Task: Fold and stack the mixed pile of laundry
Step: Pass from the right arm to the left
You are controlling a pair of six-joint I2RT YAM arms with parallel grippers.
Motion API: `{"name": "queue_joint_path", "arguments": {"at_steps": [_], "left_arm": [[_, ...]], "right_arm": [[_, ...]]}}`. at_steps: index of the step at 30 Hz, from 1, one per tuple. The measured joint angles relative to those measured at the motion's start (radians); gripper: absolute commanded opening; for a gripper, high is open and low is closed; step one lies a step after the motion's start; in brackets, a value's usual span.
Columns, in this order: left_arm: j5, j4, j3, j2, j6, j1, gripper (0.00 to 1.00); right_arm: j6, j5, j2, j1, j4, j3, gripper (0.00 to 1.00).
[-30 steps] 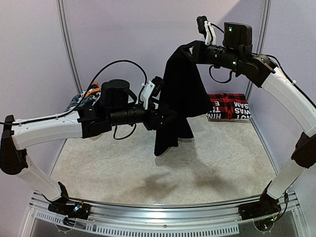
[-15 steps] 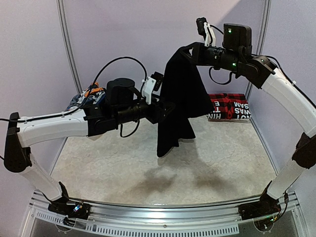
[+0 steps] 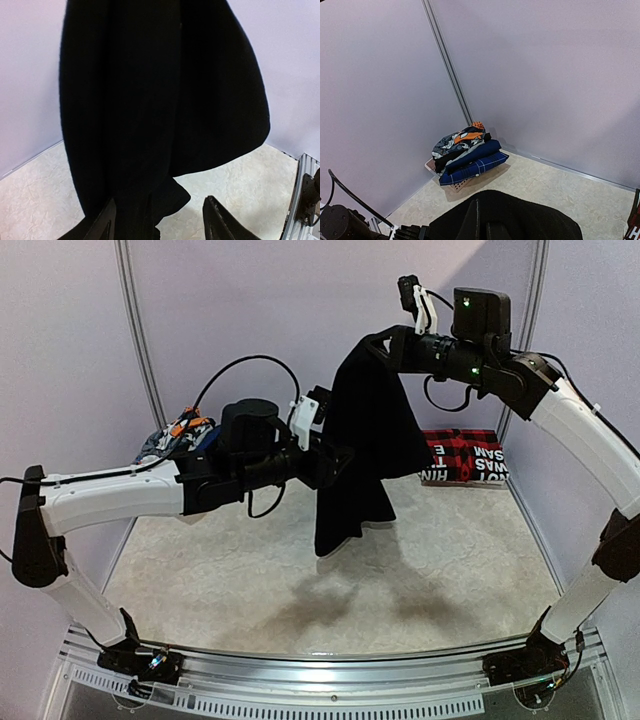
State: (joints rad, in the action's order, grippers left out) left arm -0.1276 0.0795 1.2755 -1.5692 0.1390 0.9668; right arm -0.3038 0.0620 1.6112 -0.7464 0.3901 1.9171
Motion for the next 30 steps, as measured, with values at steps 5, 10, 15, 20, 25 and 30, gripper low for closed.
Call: {"name": "queue_joint_path", "arguments": {"at_steps": [5,10,15,20,25,30], "left_arm": [[-0.002,0.002,0.000,-0.001,0.001,0.000,0.69],[-0.013,0.002,0.000,-0.001,0.004,0.000,0.72],[-0.021,0.005,-0.013,0.000,0.005,0.000,0.64],[-0.007,0.010,-0.014,0.000,-0.010,0.001,0.39],[0.013,0.030,-0.014,0.000,-0.039,0.002,0.00],[-0.012,0.036,-0.016,0.005,-0.061,0.002,0.00]], "right_arm": [[0.000,0.001,0.000,0.000,-0.001,0.000,0.00],[0.000,0.001,0.000,0.000,-0.002,0.000,0.00],[0.002,0.001,0.000,0.000,-0.002,0.000,0.00],[0.002,0.005,0.000,0.000,-0.014,-0.009,0.00],[-0.003,0.016,0.000,0.000,-0.030,-0.044,0.00],[-0.006,0.017,-0.008,0.000,-0.048,-0.107,0.00]]}}
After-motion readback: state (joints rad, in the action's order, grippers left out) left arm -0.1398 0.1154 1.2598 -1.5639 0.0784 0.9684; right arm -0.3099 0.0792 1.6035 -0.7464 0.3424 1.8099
